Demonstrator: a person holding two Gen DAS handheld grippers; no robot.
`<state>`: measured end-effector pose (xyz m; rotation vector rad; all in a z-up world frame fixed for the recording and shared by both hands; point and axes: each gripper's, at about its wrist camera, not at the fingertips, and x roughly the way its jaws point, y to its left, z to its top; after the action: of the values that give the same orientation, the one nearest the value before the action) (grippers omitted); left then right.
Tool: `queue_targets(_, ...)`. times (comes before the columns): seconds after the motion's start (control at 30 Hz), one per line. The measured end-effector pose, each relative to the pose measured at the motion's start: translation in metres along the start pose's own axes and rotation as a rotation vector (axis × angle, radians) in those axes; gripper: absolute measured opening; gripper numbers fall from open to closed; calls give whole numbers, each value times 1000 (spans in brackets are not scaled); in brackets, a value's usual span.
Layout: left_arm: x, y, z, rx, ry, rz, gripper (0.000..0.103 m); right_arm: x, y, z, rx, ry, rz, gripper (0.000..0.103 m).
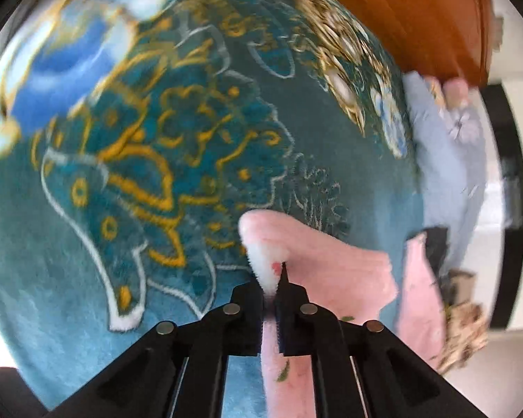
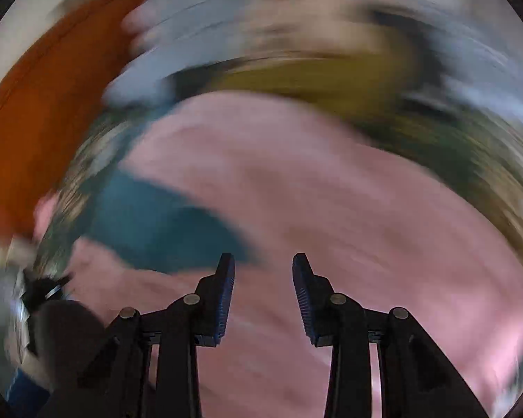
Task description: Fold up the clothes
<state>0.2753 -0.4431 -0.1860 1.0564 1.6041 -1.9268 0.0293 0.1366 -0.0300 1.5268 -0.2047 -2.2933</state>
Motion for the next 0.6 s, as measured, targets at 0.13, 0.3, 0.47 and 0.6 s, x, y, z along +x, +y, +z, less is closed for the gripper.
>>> queue_targets(0.13, -4, 2, 1, -26, 13, -46, 14, 82, 148, 55, -305, 124, 190, 37)
queue_targets(0.3, -9, -4, 6, -25, 2, -101, 48, 166, 291, 59, -635, 329, 246, 37)
queue_targets(0.47, -7, -7, 15, 8, 15, -86, 52, 239, 351, 36, -780, 472, 206, 37)
queue_targets(0.6, -5, -1, 18, 7, 26, -107, 52, 270, 371, 23, -801, 517, 165, 37)
